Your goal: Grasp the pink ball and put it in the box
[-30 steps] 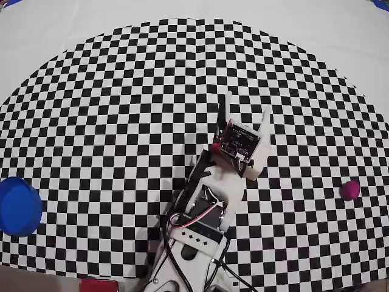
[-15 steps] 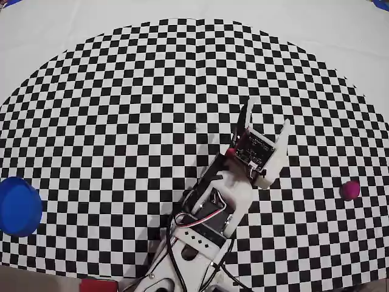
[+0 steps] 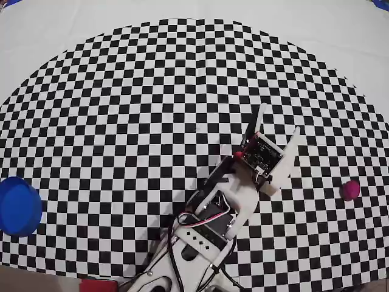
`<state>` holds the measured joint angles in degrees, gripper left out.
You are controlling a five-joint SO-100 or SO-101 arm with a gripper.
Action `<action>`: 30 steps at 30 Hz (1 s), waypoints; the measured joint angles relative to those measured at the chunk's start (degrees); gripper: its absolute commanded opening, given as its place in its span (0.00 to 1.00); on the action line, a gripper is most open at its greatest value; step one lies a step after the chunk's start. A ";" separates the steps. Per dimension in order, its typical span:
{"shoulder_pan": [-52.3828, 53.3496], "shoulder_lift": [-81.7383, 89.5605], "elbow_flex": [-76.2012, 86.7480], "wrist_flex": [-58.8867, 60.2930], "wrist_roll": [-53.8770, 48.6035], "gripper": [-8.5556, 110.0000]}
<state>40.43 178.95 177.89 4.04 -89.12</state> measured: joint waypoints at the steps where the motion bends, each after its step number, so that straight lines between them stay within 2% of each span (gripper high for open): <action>1: 0.44 0.00 0.00 0.00 0.00 0.29; 30: 10.28 0.00 0.00 0.00 0.00 0.29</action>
<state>50.71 178.95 177.89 4.04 -89.12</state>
